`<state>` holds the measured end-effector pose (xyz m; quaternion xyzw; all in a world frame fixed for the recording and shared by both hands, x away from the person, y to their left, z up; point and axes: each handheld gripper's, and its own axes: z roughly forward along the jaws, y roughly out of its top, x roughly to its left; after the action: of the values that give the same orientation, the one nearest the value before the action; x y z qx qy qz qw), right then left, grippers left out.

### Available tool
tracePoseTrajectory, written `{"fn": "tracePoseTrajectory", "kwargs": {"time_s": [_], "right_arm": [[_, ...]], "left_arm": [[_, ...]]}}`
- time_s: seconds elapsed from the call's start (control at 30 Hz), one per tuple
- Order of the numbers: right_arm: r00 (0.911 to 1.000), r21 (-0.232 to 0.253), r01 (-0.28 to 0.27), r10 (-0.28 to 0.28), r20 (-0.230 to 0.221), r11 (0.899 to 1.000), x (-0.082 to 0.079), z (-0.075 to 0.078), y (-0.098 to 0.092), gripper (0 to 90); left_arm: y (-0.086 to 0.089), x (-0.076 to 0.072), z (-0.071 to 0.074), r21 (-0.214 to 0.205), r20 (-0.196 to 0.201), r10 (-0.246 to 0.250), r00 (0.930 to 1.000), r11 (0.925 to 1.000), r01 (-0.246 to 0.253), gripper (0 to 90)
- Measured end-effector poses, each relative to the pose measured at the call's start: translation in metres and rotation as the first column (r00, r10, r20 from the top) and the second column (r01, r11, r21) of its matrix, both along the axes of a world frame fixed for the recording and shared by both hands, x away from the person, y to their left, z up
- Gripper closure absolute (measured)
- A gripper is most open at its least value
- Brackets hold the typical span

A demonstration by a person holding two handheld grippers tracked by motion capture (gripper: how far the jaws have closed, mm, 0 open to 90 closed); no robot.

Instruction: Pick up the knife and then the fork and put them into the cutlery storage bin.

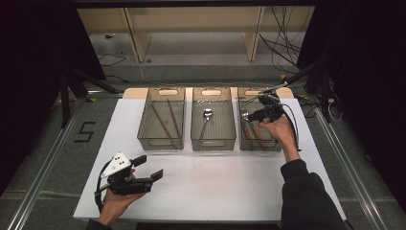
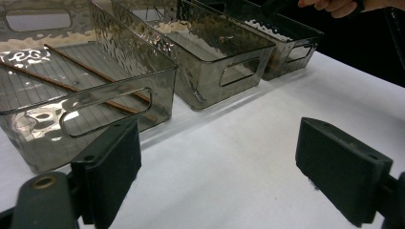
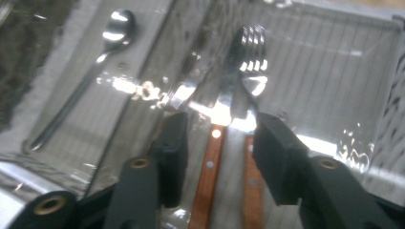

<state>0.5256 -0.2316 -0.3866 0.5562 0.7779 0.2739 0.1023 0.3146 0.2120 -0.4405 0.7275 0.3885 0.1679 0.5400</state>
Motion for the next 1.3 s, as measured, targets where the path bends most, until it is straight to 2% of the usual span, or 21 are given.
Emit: {"fn": "tracePoseTrajectory", "kwargs": {"time_s": [0.1,0.27,0.37,0.57,0.63,0.87,1.03,1.3], "right_arm": [[0.9990,0.019,-0.028,0.027,0.036,0.999,-0.009,0.006,0.004,47.9],[0.9904,0.081,-0.086,0.076,0.115,0.993,-0.031,0.013,0.008,39.0],[0.9795,0.093,-0.125,0.108,0.170,0.988,-0.047,0.013,0.011,36.5],[0.9647,0.128,-0.167,0.135,0.226,0.978,-0.077,0.008,0.014,33.6],[0.9565,0.134,-0.185,0.147,0.252,0.974,-0.088,0.007,0.015,33.2],[0.9361,0.169,-0.240,0.181,0.302,0.956,-0.122,0.001,0.021,31.5],[0.9279,0.182,-0.267,0.201,0.314,0.946,-0.142,-0.007,0.022,30.0],[0.9142,0.222,-0.284,0.194,0.356,0.933,-0.164,-0.016,0.017,28.2]], "left_arm": [[0.000,0.000,0.000,0.000,-0.001,0.000,1.0000,1.0000,0.000,15.2],[0.000,0.000,0.000,0.001,-0.005,-0.002,1.0000,1.0000,0.002,15.2],[0.000,0.000,0.000,0.000,-0.004,-0.001,1.0000,1.0000,0.001,15.2],[-0.001,0.000,0.000,0.001,-0.005,-0.002,1.0000,1.0000,0.002,15.2],[-0.001,0.000,0.000,0.004,-0.004,-0.004,1.0000,1.0000,0.004,15.2],[-0.001,0.001,0.000,-0.002,-0.014,-0.008,0.9999,1.0000,0.008,15.2],[-0.001,0.001,0.000,-0.012,-0.018,-0.008,0.9998,0.9999,0.008,15.2],[-0.003,0.002,-0.001,-0.013,-0.031,-0.016,0.9994,0.9998,0.016,15.2]]}}
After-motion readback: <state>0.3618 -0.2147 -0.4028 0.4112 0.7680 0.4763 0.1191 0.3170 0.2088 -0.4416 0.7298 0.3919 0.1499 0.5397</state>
